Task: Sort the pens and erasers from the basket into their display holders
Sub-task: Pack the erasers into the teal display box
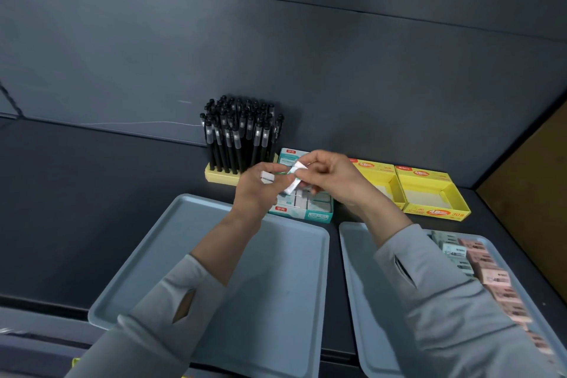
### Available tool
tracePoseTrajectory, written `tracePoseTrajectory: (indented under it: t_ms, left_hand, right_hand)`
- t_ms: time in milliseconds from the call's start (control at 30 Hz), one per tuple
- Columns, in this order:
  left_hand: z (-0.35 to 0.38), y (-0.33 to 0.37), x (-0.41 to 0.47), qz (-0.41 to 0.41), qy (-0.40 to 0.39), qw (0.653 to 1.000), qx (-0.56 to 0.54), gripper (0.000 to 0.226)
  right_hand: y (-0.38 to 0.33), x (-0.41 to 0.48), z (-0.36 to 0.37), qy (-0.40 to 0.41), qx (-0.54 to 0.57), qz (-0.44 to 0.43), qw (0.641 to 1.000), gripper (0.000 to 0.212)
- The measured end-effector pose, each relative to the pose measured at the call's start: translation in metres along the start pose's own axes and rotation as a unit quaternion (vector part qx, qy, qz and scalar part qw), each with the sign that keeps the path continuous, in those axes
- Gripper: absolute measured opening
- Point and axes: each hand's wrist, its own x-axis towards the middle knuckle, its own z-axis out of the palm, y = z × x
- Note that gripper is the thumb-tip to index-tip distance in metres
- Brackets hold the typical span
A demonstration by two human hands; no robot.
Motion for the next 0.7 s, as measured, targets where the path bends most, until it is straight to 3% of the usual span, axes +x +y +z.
tracePoseTrajectory:
  t_ms: [100, 167, 300, 467, 700]
  left_hand:
    - [0.003, 0.002, 0.001, -0.017, 0.012, 1.0, -0.024, 0.019]
    - [0.002, 0.006, 0.002, -0.042, 0.023, 0.998, -0.039, 0.022]
    - [-0.001, 0.005, 0.004, -0.051, 0.011, 0.998, -0.022, 0.04]
    - [-0.004, 0.001, -0.007, 0.002, -0.028, 1.0, 0.002, 0.048]
    - [-0.01, -0.001, -0.01, 0.044, -0.007, 0.999, -0.007, 0.018]
  right_hand:
    - [0.003, 0.003, -0.01, 0.046, -0.015, -0.009, 0.999, 0.018]
    - [0.005, 0.003, -0.022, 0.084, -0.091, -0.02, 0.992, 0.028]
    - [0.01, -0.002, -0.033, 0.014, -0.301, -0.011, 0.953, 0.03]
    - [0.013, -0.004, -0.022, 0.042, -0.371, -0.012, 0.928, 0.021]
    - [0.004, -0.012, -0.015, 0.009, -0.466, -0.011, 0.885, 0.035]
